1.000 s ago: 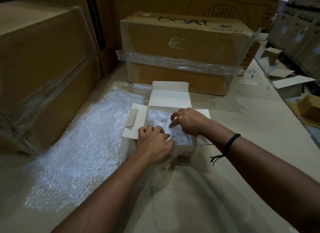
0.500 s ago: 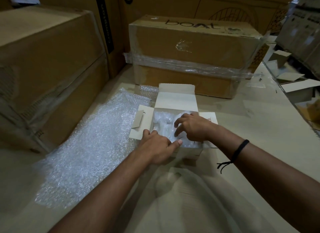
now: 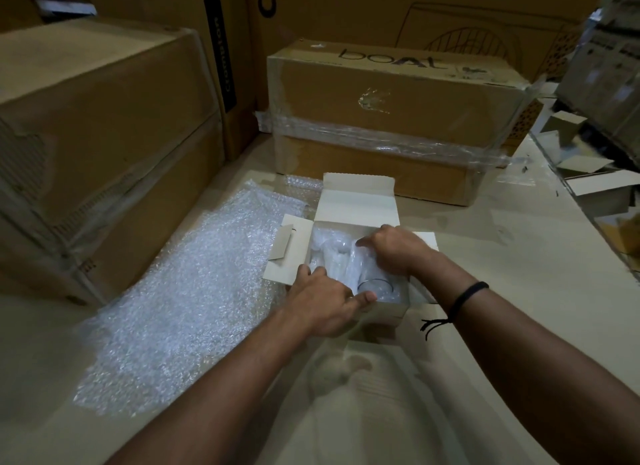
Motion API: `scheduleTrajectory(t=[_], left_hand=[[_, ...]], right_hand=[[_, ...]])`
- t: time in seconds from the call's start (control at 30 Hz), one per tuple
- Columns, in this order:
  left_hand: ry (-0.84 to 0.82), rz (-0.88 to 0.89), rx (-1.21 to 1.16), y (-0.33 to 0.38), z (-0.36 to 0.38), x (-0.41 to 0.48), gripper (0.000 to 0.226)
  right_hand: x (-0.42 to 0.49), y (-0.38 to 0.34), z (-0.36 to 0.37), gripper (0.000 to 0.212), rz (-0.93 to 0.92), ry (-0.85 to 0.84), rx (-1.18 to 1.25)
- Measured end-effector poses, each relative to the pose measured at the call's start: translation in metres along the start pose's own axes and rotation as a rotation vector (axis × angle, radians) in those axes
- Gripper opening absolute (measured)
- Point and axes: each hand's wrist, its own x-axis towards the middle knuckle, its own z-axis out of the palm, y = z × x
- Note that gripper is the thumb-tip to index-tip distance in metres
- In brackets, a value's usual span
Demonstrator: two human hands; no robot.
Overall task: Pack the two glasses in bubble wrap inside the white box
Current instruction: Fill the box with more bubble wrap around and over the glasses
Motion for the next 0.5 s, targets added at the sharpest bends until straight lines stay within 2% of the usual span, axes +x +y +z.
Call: scheduleTrajectory(t=[0.13,0.23,0.33,0.4,0.5], left_hand=[[0.021,0.019,0.044,-0.004,0.006,-0.001,0.071],[0.043,0.007,0.055,-0.006,0.008,0.000,0.090],[0.032,-0.009,0.052,-0.006,0.008,0.000,0.093],[0.026,-0.017,0.053,-0.005,0.007,-0.001,0.094],[0.019,-0.024,0.052,-0.005,0.005,-0.002,0.095]], right_hand=[[0.007,0.008,-0.002,0.055,0.040,-0.029,0.112],[0.011,0.017,-0.008,0.053,0.112,0.027,0.137],[0.012,0.008,-0.003,0.053,0.089,-0.109,0.035],[0.017,0.008,0.005,0.059,0.084,-0.169,0.059],[0.015,0.015,0.001,0.053,0.081,-0.148,0.164]])
